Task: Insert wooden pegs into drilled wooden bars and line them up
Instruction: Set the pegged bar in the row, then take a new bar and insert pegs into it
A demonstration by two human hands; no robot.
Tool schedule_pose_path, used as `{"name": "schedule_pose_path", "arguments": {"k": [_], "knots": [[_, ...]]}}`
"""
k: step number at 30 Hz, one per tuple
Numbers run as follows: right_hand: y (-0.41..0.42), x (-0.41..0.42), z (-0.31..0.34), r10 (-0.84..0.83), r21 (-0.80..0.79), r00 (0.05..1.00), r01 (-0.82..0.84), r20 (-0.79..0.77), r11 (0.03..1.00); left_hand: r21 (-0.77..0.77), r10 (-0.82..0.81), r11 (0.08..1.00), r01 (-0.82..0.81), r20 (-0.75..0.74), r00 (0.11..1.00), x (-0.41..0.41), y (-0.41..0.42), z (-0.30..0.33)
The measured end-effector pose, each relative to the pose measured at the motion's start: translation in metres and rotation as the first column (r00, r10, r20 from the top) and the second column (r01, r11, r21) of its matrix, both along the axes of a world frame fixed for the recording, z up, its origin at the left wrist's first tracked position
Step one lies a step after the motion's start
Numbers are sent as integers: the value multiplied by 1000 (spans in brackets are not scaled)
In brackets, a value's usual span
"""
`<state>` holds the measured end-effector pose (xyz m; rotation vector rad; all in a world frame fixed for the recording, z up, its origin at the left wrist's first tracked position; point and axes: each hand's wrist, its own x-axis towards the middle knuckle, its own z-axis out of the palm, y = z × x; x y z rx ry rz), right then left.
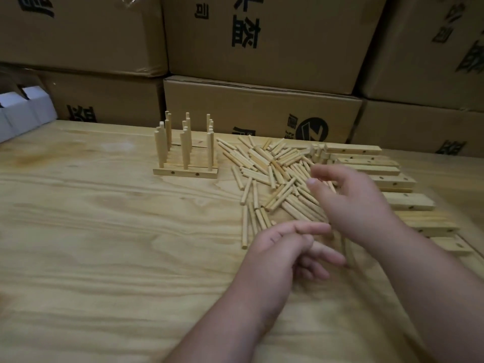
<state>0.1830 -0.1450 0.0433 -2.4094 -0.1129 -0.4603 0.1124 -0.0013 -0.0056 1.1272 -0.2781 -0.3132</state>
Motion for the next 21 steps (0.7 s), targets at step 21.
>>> {"name": "schedule_pose_path", "arguments": {"k": [21], "knots": [[-103,-84,-4,-253,-205,942,209,-220,956,740,370,381,-554,427,825,-1,8,0]]}}
